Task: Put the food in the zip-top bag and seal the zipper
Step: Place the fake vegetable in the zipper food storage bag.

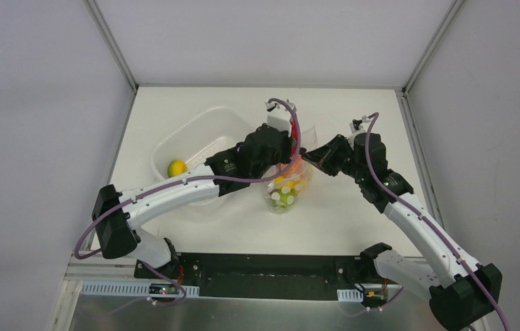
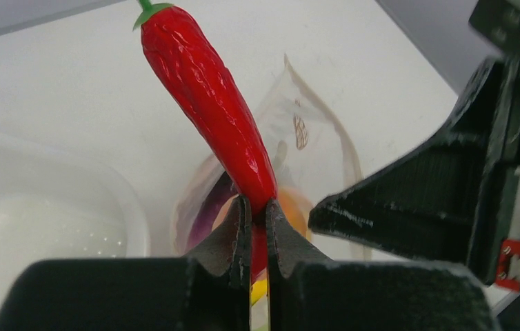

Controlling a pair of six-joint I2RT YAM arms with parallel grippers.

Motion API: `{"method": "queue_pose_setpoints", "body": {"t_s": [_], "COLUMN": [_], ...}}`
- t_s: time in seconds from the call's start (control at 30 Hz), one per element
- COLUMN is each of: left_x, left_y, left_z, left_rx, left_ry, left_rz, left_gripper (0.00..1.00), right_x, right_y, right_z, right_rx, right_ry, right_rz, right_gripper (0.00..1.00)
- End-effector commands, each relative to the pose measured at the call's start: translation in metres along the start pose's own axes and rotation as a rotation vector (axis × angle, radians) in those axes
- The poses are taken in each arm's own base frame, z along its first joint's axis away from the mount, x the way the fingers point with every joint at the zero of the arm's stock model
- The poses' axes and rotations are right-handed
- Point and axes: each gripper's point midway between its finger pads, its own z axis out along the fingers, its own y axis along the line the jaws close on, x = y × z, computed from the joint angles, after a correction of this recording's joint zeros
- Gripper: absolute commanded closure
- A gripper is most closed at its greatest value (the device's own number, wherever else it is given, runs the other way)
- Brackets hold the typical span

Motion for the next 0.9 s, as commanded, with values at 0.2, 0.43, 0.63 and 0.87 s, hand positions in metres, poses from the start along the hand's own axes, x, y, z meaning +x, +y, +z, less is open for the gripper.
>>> {"method": "queue_pose_setpoints", "body": {"t_s": [0.2, 0.43, 0.63, 0.87], "left_x": [0.027, 0.030, 0.040, 0.058], "left_y": [-0.015, -0.019, -0.029, -0.020], "left_z": [-0.025, -0.034, -0.038, -0.041], "left_rx": [0.192, 0.267, 0.357, 0.371], "left_ry": [-0.085, -0.106, -0.061, 0.074], "left_rz": [0.321, 0.428, 0.527, 0.621], "left_gripper": [0.95, 0.93, 0.92, 0.92], "right_x": [-0.014, -0.016, -0.016, -0.017], "right_y": [0.024, 0.025, 0.025, 0.026], "right_z": [-0.009, -0.013, -0.014, -0.018], "right_rx": [-0.061, -0.058, -0.058, -0.064], "right_ry": [-0.049, -0.062, -0.065, -0.076], "right_rz": [-0.019, -0.023, -0.024, -0.033], "right_gripper": [1.00, 1.00, 1.00, 1.00]}}
